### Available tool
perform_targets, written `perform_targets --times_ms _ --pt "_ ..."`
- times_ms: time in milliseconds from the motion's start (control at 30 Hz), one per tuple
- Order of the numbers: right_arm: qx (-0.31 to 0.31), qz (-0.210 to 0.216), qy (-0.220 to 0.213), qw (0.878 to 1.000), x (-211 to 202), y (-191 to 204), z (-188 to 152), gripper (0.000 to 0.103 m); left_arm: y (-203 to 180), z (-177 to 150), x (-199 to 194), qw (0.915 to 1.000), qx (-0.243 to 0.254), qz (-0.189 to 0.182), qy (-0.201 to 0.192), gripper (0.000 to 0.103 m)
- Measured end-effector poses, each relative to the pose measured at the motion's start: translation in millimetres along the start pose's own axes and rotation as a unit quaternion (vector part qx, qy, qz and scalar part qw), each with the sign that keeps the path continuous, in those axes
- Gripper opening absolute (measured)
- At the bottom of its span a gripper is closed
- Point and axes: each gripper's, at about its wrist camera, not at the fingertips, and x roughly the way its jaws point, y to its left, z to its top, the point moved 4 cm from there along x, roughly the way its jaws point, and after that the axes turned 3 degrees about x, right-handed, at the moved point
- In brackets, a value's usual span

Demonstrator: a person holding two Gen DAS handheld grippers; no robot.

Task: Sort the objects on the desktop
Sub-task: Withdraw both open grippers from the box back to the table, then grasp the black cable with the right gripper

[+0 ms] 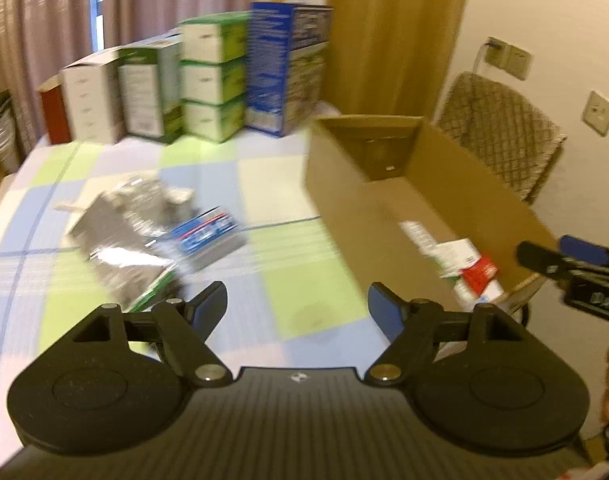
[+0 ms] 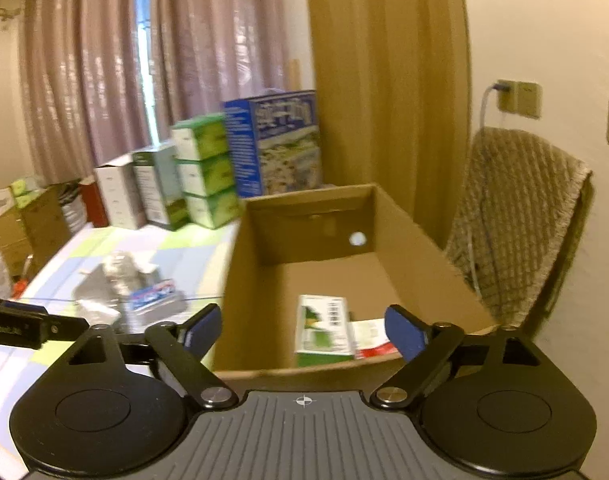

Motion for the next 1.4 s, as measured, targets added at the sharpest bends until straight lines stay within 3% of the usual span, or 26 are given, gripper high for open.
perform_targets --times_ms 167,433,700,1100,1267,1400 --pt "-0.020 0.033 -0.005 0.999 -7.4 39.7 -10.0 0.096 41.8 -27.1 -23.2 0.9990 -0.026 0.035 0.010 0.078" --pt "-0.031 0.081 0.019 0.996 0.9 94.0 -25.7 0.098 106.0 -57.3 -64.0 0.9933 -0.064 0.096 0.009 0.083" --pt "-0.066 0.104 0.042 0.991 14.2 136.5 -37.6 0.099 143.4 -70.9 -87.9 0.9886 -0.089 0.121 -0.001 0.085" --pt "-0.076 0.129 0.072 0.986 58.4 190.1 -57.6 0.100 182.1 -77.8 -72.9 0.9837 -0.116 0.137 0.007 0.102" --pt "-0.072 0.125 0.089 0.985 89.3 203.8 -65.3 0.099 197.7 -75.4 -59.2 0.9804 -0.109 0.164 -0.005 0.102" --pt "-0.075 0.121 0.103 0.984 117.2 212.7 -71.4 0.092 211.1 -72.0 -39.3 0.9783 -0.115 0.173 0.000 0.102"
